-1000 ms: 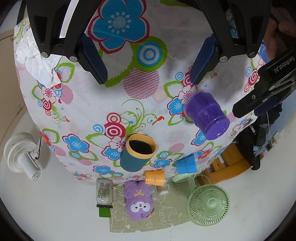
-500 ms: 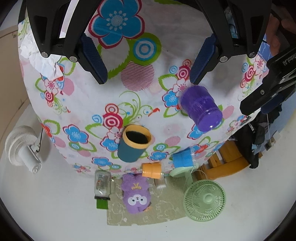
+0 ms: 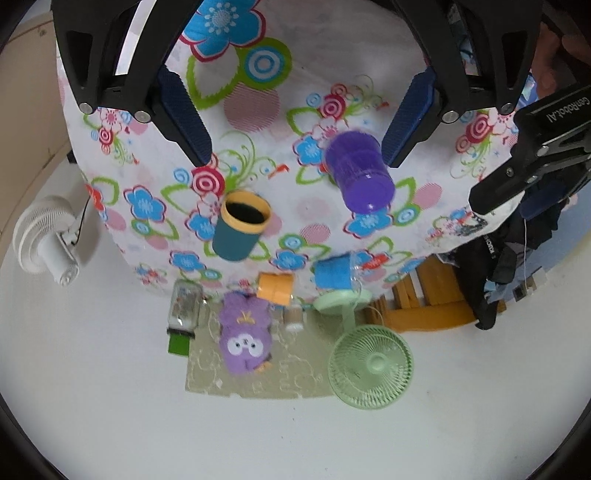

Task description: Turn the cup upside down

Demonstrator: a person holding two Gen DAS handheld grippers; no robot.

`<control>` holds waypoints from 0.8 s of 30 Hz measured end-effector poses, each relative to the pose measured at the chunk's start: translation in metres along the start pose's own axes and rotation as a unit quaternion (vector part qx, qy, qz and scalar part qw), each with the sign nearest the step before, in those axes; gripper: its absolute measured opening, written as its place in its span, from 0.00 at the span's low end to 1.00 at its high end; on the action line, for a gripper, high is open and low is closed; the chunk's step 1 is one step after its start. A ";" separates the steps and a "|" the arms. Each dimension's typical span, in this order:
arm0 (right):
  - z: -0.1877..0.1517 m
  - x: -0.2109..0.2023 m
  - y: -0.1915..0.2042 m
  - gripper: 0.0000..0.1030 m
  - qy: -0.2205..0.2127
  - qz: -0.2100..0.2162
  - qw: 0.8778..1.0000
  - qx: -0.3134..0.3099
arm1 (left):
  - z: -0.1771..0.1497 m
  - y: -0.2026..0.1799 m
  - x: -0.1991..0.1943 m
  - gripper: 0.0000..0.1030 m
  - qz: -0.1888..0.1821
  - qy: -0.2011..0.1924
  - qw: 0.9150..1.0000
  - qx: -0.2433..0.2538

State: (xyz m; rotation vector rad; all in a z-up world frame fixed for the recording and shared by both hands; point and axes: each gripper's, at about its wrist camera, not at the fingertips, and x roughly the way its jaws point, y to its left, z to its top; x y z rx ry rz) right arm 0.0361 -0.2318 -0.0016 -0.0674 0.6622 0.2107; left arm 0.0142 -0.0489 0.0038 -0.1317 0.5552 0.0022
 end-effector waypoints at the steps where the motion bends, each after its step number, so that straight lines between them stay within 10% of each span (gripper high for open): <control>1: 0.001 -0.001 0.002 0.94 -0.003 -0.001 1.000 -0.003 | 0.000 0.002 -0.002 1.00 0.002 -0.003 1.000 -0.002; 24: 0.012 -0.024 0.025 1.00 -0.048 -0.009 0.998 -0.028 | 0.003 0.022 -0.019 1.00 0.021 -0.020 0.999 -0.017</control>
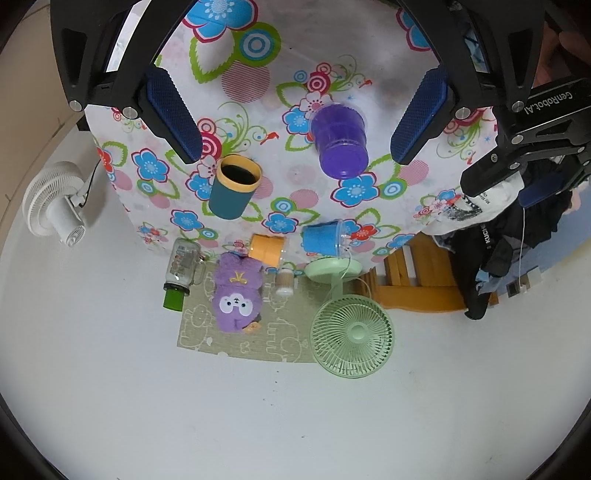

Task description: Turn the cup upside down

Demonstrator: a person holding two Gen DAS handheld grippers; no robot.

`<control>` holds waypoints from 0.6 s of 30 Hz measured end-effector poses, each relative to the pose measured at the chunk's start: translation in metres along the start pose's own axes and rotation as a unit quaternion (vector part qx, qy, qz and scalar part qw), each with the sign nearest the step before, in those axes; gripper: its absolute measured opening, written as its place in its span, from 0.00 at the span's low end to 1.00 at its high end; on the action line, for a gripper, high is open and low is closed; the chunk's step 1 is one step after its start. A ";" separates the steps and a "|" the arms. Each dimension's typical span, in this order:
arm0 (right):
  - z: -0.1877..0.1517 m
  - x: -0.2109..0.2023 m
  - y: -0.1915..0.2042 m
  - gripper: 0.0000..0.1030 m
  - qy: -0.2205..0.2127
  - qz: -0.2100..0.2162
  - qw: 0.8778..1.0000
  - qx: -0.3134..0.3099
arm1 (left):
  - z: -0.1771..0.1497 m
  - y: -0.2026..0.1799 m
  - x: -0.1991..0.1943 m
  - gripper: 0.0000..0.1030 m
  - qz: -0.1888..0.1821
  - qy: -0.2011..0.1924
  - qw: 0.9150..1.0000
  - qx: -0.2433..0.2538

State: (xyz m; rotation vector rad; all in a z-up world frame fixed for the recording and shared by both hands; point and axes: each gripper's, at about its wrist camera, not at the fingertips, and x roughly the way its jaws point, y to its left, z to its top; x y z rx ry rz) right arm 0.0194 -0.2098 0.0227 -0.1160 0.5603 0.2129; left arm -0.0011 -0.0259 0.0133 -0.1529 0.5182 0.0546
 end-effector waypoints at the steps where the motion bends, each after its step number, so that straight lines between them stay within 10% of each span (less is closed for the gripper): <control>1: 0.000 0.000 0.000 1.00 0.000 -0.001 1.000 0.000 | 0.000 0.000 0.000 1.00 0.000 -0.001 1.000 0.000; 18: 0.000 -0.001 0.000 1.00 0.000 0.000 1.000 0.001 | -0.001 0.000 -0.001 1.00 -0.001 -0.001 1.000 0.000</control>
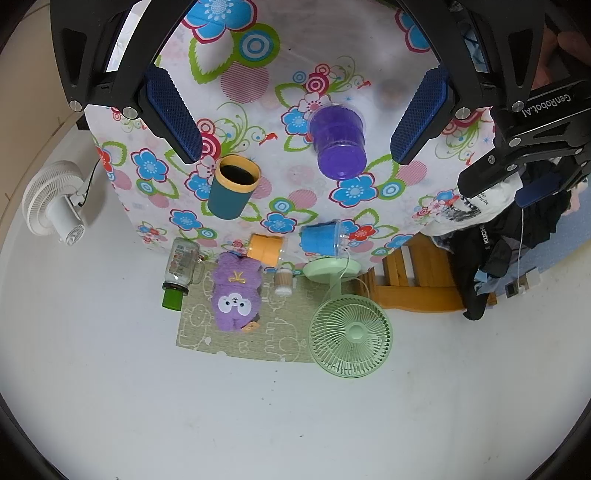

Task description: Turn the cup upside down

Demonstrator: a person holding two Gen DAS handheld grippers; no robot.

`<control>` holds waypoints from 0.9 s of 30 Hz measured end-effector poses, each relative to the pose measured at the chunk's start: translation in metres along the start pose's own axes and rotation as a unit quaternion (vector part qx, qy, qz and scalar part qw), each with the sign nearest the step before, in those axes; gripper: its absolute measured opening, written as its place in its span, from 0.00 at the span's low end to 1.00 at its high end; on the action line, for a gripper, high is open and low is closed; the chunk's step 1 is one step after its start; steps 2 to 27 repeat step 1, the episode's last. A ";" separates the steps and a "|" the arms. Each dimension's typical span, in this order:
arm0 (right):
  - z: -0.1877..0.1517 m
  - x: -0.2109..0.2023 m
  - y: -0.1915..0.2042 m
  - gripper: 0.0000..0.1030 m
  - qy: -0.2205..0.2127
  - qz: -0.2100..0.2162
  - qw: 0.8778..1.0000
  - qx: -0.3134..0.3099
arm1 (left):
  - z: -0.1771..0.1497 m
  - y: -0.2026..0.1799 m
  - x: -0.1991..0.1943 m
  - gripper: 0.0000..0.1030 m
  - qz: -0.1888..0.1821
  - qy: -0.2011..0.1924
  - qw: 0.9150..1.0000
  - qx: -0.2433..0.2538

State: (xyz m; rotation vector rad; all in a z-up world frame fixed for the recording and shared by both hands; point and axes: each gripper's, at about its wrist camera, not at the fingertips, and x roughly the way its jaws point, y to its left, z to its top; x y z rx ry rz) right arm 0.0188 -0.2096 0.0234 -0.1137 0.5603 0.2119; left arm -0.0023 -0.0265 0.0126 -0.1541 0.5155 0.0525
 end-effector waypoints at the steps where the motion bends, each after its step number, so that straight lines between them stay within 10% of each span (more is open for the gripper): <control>1: 0.000 0.000 0.000 1.00 0.000 0.000 1.000 0.000 | 0.000 0.000 0.000 1.00 -0.001 0.000 1.000 -0.001; 27: 0.000 0.000 0.000 1.00 0.000 0.000 1.000 0.000 | 0.000 0.000 0.000 1.00 -0.001 0.000 1.000 -0.001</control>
